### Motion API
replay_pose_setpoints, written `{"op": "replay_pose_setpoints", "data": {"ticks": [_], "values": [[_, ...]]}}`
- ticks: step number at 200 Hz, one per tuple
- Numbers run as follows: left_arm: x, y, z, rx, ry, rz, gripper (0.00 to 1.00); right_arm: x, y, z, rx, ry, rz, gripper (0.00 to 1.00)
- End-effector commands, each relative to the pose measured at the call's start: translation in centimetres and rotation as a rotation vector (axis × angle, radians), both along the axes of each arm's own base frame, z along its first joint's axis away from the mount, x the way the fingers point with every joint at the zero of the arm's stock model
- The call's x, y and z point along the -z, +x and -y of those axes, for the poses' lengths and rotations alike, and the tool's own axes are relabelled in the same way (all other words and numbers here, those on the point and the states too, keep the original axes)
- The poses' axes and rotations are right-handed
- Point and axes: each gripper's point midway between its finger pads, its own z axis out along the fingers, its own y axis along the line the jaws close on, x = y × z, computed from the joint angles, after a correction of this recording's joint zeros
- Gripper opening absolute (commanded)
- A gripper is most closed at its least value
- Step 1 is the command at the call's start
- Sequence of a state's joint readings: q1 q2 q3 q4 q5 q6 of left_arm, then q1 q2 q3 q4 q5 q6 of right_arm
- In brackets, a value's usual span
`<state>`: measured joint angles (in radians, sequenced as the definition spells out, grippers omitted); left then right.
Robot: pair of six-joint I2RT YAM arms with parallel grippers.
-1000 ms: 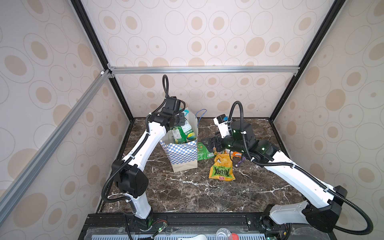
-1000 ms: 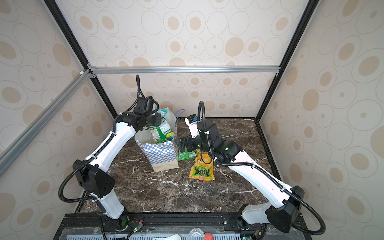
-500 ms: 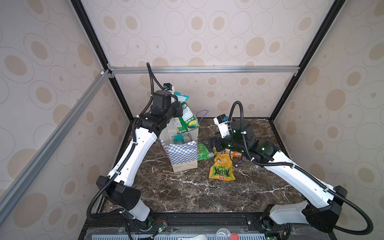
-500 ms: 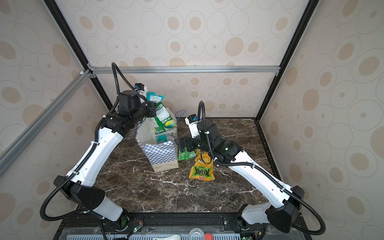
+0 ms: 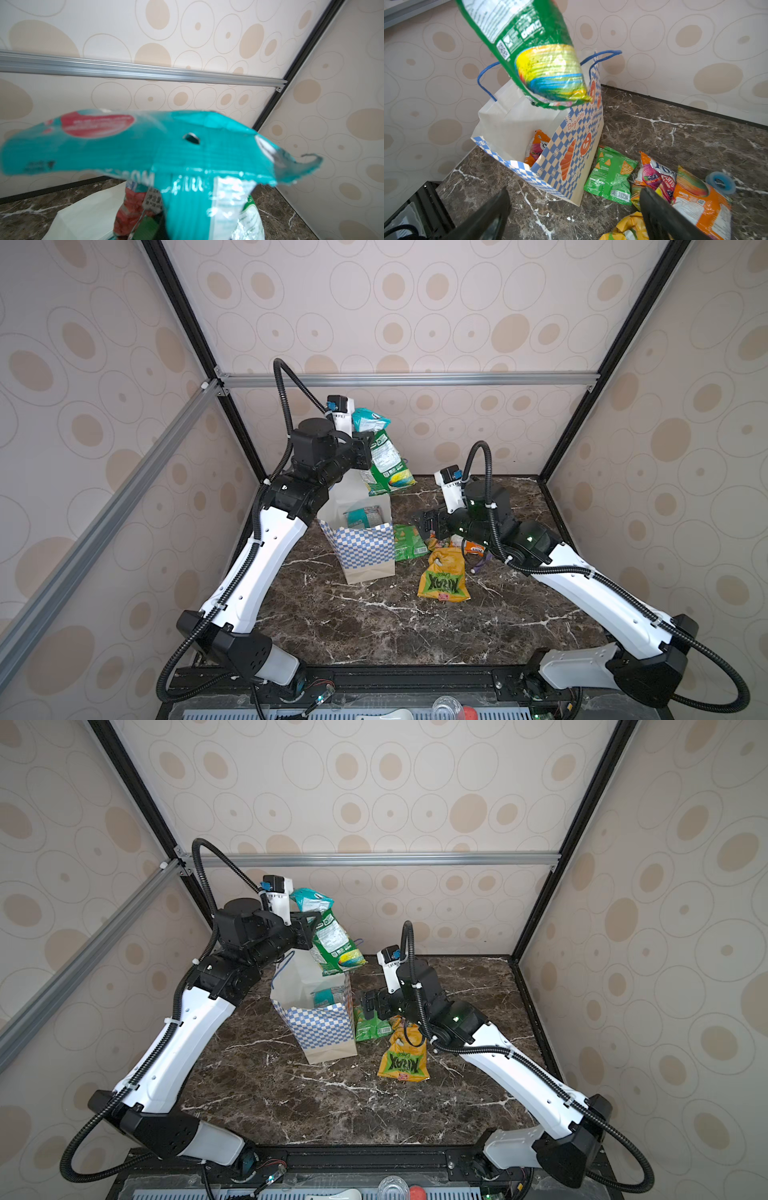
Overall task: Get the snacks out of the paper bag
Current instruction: 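Swing the left gripper with the teal packet over the pile while the right arm withdraws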
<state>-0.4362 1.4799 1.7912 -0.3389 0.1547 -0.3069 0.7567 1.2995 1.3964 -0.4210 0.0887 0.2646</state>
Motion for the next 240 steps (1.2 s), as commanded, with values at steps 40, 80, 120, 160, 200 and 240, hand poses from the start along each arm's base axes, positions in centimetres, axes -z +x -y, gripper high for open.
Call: {"op": "replay_pose_setpoints", "data": {"ticks": [40,80,120,160,200,240], "values": [[-5.9,-6.6,5.6,0.192,0.062,0.264,0.00,-2.0,2.9,6.1,0.167,0.165,-0.090,1.00],[-4.1,-9.5,10.4,0.281,0.203,0.292,0.00,-2.0,3.7,10.0,0.268,0.268,-0.137,1.00],[0.2,-12.6,16.9,0.453,0.318,0.287,0.00,-1.6,3.8,13.8,0.387,0.334,-0.145,1.00],[6.4,-12.5,20.5,0.507,0.459,0.201,0.00,-0.9,3.4,17.8,0.525,0.391,-0.139,1.00],[12.3,-11.9,20.5,0.484,0.525,0.098,0.00,-0.2,2.7,20.3,0.610,0.426,-0.124,1.00],[19.9,-9.1,19.1,0.301,0.623,-0.093,0.00,0.8,2.7,20.0,0.600,0.434,-0.157,1.00]]}}
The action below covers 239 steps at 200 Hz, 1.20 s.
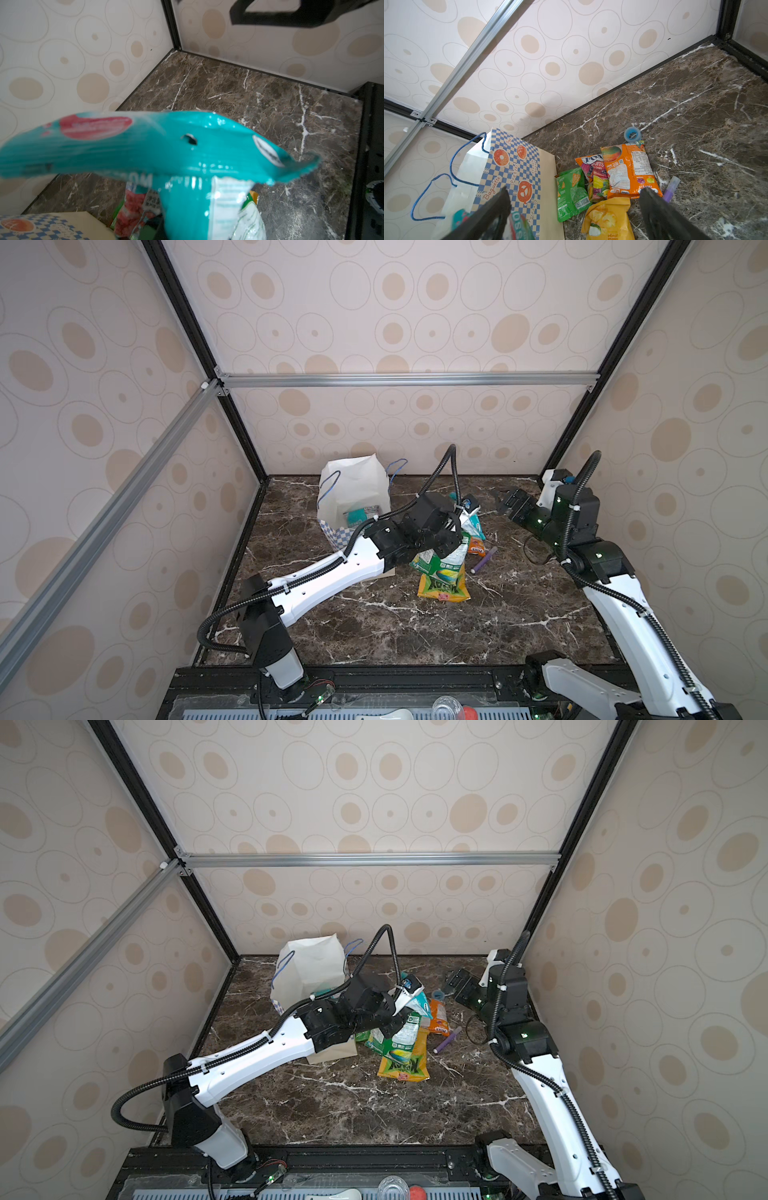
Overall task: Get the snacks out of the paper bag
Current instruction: 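Swing the left gripper with the teal packet over the pile while the right arm withdraws, then lower the teal packet onto the snack pile and open the left gripper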
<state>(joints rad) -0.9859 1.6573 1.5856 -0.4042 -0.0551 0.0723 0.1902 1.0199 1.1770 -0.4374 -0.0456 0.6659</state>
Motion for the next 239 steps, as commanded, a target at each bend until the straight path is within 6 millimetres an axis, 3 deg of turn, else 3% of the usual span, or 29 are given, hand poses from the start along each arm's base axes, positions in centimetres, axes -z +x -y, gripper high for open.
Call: {"op": "replay_pose_setpoints", "data": {"ticks": [1,27,65,105,130,176,212,239], "values": [[0.8,2.3,-0.9,-0.169,0.007,0.018,0.00,0.2,0.1,0.1,0.010,0.030,-0.002,1.00],[5.6,4.2,-2.4,-0.355,0.106,-0.052,0.00,0.8,0.2,-0.1,0.003,0.035,-0.013,1.00],[10.7,4.7,-3.0,-0.472,0.087,-0.183,0.00,1.3,0.3,-0.3,-0.010,0.041,-0.026,1.00],[15.2,6.0,-7.0,-0.643,0.187,-0.257,0.00,1.7,0.1,-0.2,-0.004,0.041,-0.031,1.00],[16.1,6.7,-8.6,-0.682,0.200,-0.264,0.00,2.0,0.1,-0.2,-0.002,0.042,-0.035,1.00],[17.1,7.3,-9.0,-0.679,0.200,-0.296,0.17,2.2,-0.1,-0.1,0.000,0.044,-0.037,1.00],[16.3,7.2,-8.2,-0.659,0.155,-0.309,0.42,2.7,-0.2,0.1,0.002,0.020,-0.042,1.00],[14.4,7.2,-7.9,-0.645,0.100,-0.305,0.57,2.7,0.0,-0.2,-0.012,0.023,-0.040,1.00]]}}
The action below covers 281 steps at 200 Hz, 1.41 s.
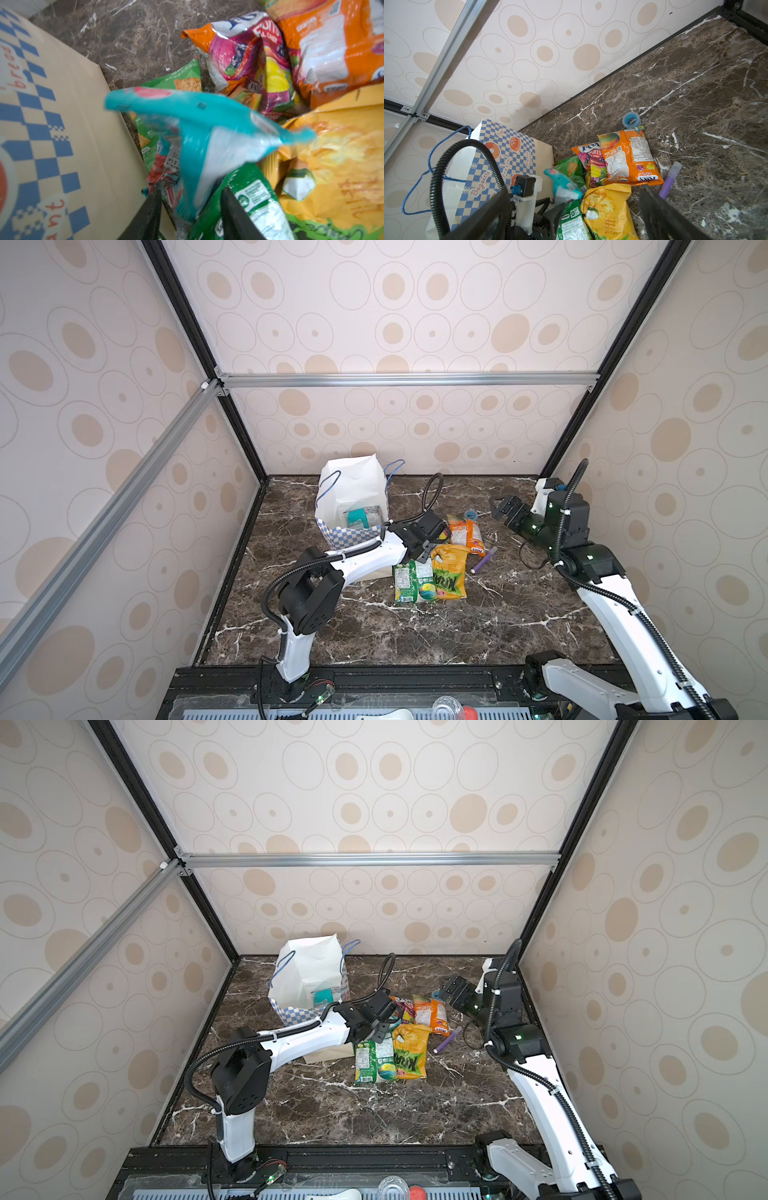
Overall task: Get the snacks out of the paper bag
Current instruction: 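Lower the teal packet onto the snack pile and open the left gripper, then move the left gripper back up over the bag opening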
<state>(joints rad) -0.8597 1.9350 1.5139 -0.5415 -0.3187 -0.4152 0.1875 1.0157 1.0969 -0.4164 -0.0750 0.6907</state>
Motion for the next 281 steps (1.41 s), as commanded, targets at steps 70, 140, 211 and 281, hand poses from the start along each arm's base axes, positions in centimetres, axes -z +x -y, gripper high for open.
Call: {"op": "replay_pose_setpoints", "data": {"ticks": [70,140,211,281], "values": [[-14.0,0.1,1.8,0.067,-0.296,0.215,0.85,-0.8,0.5,-0.9,-0.061,0.008,0.026,1.00],[-28.3,-0.3,-2.4,0.003,-0.391,0.505,0.98,-2.8,0.1,-7.9,-0.378,-0.085,0.093,1.00],[-33.1,2.6,-11.1,-0.247,-0.393,0.646,0.92,-3.0,-0.2,-10.7,-0.470,-0.113,0.090,1.00],[-23.8,7.4,-15.3,-0.353,-0.296,0.410,0.92,-2.3,-0.4,-10.8,-0.465,-0.097,0.052,1.00]]}}
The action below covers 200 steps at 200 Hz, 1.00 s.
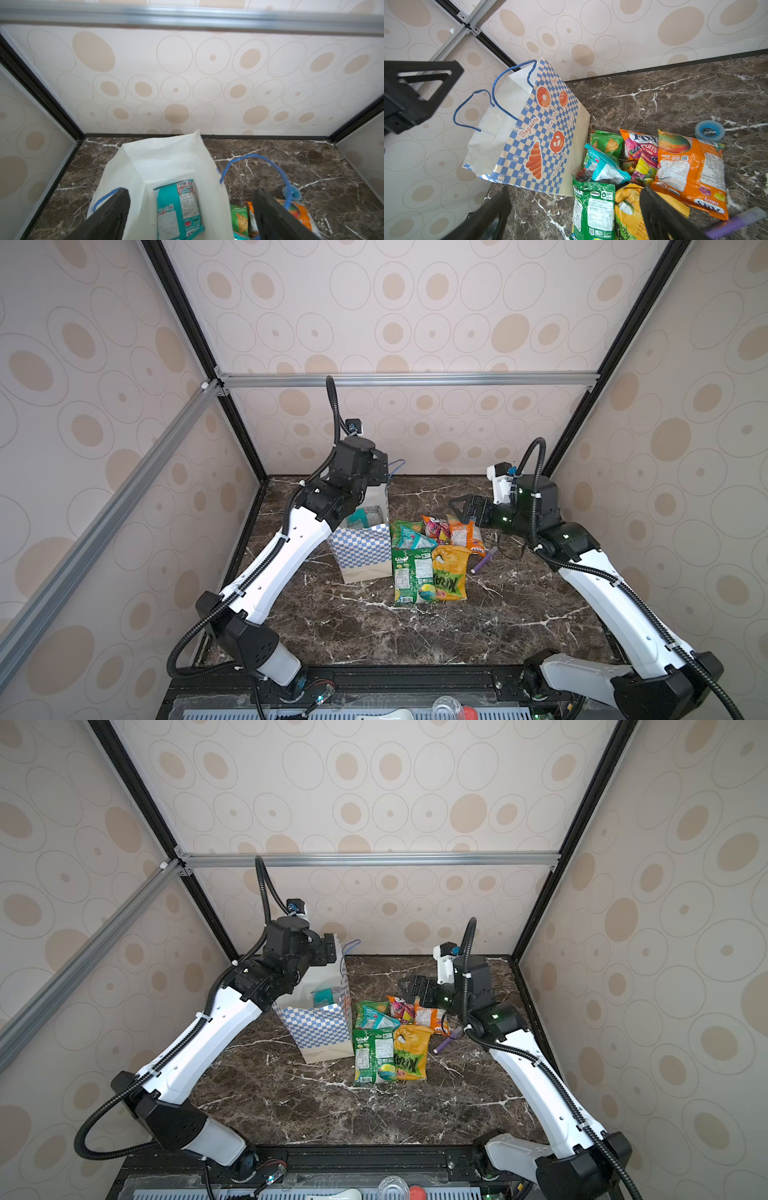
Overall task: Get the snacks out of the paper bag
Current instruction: 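Move the left gripper back up over the bag opening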
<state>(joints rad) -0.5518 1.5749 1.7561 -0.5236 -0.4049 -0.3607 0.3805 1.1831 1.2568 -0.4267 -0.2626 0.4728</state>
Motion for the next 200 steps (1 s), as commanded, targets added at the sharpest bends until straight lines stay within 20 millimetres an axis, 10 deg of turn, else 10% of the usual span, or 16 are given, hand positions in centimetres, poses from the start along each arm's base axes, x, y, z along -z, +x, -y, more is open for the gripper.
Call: {"op": "replay_pose_setpoints", "data": {"ticks": [1,107,200], "values": [[3.7,0.5,-0.6,-0.008,-0.002,-0.115,0.92,-0.7,-0.2,-0.3,-0.011,0.009,-0.001,1.00],[16.4,0.9,-1.2,0.040,-0.005,-0.396,0.93,-0.2,0.2,-0.9,-0.036,0.013,-0.025,1.00],[22.4,-0.6,-0.8,0.079,0.025,-0.579,0.96,0.5,0.3,-1.0,-0.042,0.000,-0.042,1.00]]}}
